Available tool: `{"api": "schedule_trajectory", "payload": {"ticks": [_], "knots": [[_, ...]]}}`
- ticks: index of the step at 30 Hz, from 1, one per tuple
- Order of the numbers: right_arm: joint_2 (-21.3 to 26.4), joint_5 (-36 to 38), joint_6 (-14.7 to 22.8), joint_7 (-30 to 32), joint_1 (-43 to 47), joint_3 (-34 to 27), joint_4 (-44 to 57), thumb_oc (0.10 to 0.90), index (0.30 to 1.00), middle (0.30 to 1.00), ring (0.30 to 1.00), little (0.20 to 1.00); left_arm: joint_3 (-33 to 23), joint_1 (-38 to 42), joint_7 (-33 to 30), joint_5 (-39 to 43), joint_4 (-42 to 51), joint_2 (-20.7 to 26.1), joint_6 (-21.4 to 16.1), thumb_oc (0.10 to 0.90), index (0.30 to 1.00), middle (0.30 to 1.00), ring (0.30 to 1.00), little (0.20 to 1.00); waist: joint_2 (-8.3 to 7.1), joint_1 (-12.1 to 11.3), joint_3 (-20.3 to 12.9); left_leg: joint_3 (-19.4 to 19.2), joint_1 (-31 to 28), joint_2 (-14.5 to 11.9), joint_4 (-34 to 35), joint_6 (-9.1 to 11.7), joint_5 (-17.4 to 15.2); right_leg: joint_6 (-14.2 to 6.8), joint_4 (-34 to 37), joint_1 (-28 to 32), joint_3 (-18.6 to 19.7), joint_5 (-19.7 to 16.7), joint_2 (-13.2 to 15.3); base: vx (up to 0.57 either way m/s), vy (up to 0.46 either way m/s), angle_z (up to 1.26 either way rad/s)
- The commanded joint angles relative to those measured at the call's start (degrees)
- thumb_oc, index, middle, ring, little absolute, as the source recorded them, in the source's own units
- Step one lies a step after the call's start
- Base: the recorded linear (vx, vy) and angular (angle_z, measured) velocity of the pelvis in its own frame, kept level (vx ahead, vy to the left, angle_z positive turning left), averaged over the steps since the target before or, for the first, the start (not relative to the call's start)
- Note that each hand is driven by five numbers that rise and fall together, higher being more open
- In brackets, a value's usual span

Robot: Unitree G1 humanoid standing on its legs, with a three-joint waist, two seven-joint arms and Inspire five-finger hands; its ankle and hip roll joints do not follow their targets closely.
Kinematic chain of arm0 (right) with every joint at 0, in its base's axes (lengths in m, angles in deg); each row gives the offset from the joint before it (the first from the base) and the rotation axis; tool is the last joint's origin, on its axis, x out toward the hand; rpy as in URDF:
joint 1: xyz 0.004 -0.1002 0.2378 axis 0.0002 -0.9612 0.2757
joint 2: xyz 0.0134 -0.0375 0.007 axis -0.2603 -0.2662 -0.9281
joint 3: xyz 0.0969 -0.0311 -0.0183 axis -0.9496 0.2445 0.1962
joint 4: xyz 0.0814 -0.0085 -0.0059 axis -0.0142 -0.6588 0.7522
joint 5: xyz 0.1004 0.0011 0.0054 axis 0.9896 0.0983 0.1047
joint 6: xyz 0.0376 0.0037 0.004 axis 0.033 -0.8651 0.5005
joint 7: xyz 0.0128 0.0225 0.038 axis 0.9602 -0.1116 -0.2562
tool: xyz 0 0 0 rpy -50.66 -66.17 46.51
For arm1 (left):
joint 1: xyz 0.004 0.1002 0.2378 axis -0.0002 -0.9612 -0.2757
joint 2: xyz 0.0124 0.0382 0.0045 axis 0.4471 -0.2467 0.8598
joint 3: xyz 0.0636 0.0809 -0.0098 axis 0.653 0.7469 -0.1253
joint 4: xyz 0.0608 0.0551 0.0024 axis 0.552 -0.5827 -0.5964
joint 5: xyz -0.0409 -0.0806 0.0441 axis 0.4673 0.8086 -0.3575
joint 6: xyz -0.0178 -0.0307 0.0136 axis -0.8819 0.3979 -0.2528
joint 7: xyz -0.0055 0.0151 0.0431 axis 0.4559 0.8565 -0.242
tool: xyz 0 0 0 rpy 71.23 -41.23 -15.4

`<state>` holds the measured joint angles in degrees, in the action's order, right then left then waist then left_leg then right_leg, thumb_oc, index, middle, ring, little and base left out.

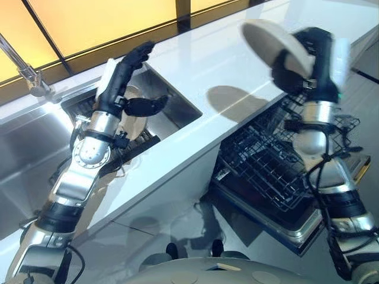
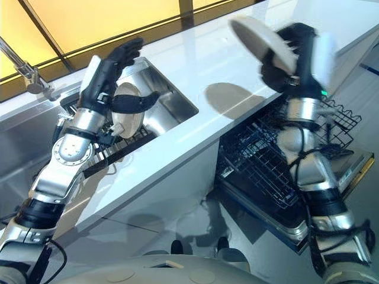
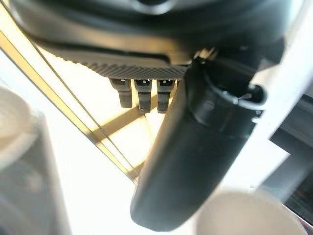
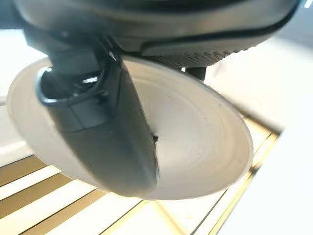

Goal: Pick up plates and place into dishwasher.

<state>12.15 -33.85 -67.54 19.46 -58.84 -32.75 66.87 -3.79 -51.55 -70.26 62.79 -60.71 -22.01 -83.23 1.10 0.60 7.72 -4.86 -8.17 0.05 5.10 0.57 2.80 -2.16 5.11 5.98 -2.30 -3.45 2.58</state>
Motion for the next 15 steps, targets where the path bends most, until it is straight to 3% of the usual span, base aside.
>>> {"api": "schedule_trajectory", "payload": {"ticks": [1, 6, 9, 15], "knots": [[4.38, -0.69, 2.58, 10.58, -0.77, -10.28, 0.05, 0.100, 0.300, 0.300, 0.300, 0.200, -7.42, 0.68, -5.20, 2.15, -3.65, 4.01, -8.19, 0.800, 0.900, 0.900, 0.900, 0.900, -1.79, 1.49, -6.35, 0.03, 0.09, 4.39, -0.53, -1.65, -4.04, -3.34, -1.35, 0.24, -1.14, 1.04, -0.81, 0.00, 0.000, 0.00], [1.63, 3.06, 3.33, 17.26, -7.20, -16.29, -2.44, 0.100, 0.300, 0.300, 0.300, 0.200, -10.10, -0.65, -7.29, 2.82, -6.93, 2.94, -9.63, 0.800, 0.900, 0.900, 0.900, 0.900, -1.28, 2.56, -6.15, -0.24, -0.15, 4.47, -0.44, -1.93, -4.11, -3.48, -1.83, -0.07, -0.51, 0.99, -0.69, 0.00, 0.000, 0.00], [-1.00, 2.40, 2.92, 18.30, -10.43, -17.40, -3.61, 0.100, 0.300, 0.300, 0.300, 0.200, -11.04, -1.73, -7.77, 1.95, -7.52, 2.34, -9.90, 0.800, 0.900, 0.900, 0.900, 0.900, -0.89, 2.95, -6.06, -0.38, -0.28, 4.60, -0.33, -2.10, -4.10, -3.62, -1.90, -0.13, -0.12, 0.91, -0.63, 0.00, 0.006, -0.01], [-2.82, 2.37, 1.29, 12.32, -13.75, -15.62, -8.81, 0.100, 0.300, 0.300, 0.300, 0.200, -12.57, -2.55, -8.82, 1.65, -9.08, 2.66, -11.22, 0.800, 0.900, 0.900, 0.900, 0.900, -0.75, 3.50, -5.86, -0.46, -0.07, 4.72, -0.10, -2.13, -3.92, -3.91, -2.27, -0.75, -0.15, 0.71, -0.43, 0.00, 0.007, -0.03]]}}
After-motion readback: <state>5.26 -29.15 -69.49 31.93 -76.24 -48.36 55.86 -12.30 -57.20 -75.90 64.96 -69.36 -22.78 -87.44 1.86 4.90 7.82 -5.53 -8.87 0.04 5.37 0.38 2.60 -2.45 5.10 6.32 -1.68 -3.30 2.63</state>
